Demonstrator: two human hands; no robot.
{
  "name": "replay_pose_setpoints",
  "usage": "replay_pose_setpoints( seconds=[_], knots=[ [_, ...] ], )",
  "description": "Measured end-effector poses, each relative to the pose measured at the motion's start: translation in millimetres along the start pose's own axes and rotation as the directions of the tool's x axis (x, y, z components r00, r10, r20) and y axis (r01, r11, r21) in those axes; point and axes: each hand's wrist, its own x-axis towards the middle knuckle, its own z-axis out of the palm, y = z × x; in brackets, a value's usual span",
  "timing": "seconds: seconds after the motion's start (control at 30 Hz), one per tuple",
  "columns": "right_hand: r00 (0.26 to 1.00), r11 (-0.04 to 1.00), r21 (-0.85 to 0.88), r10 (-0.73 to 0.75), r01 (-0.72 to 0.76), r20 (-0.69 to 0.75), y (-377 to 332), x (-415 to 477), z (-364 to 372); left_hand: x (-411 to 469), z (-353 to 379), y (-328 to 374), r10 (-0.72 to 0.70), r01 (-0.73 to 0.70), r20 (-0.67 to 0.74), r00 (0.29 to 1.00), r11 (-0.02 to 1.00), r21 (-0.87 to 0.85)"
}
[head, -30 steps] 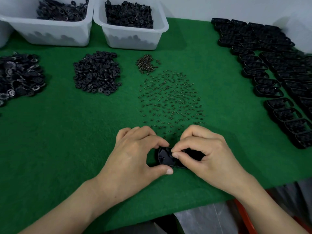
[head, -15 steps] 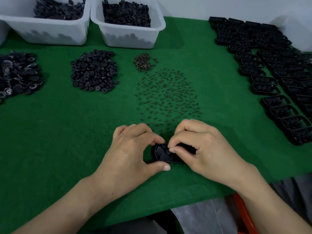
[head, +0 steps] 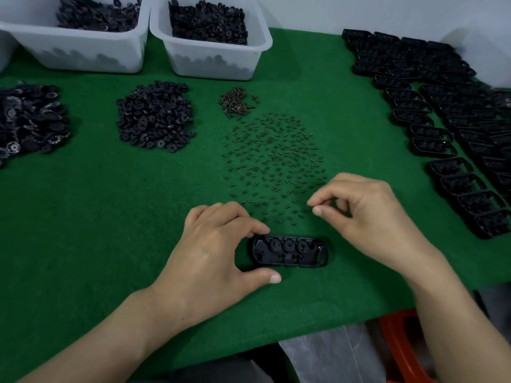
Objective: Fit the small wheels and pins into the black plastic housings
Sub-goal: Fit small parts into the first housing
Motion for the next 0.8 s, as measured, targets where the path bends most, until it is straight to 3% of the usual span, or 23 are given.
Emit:
replay_pose_setpoints(
  seconds=[0.13, 0.5, 0.57, 0.7, 0.8],
  knots=[
    [0.992, 0.998, -0.003, -0.068, 0.069, 0.109, -7.3, 4.6, 5.1, -0.4, -1.0, 1.7, 0.001, -0.001, -0.019, 1.0, 1.0, -0.003],
    [0.974, 0.974, -0.202, -0.053, 0.099, 0.222, -18.5, 11.9, 8.5, 0.2, 0.0, 0.3, -0.02, 0.02, -0.032, 0.999, 1.0, 0.009],
    [0.98, 0.984, -0.151, -0.068, 0.097, 0.186, -15.5, 8.7, 6.7, 0.2, 0.2, 0.3, -0.022, 0.022, -0.033, 0.999, 1.0, 0.011],
    [0.985, 0.978, 0.151, -0.157, 0.144, 0.074, -17.0, -5.0, 7.2, 0.0, 0.2, -0.3, -0.023, 0.023, -0.031, 0.999, 1.0, 0.01],
    [0.971, 0.953, 0.223, -0.226, 0.203, 0.08, -17.9, -13.7, 16.1, 0.6, 0.0, 0.2, -0.022, 0.023, -0.032, 0.999, 1.0, 0.013]
  ],
)
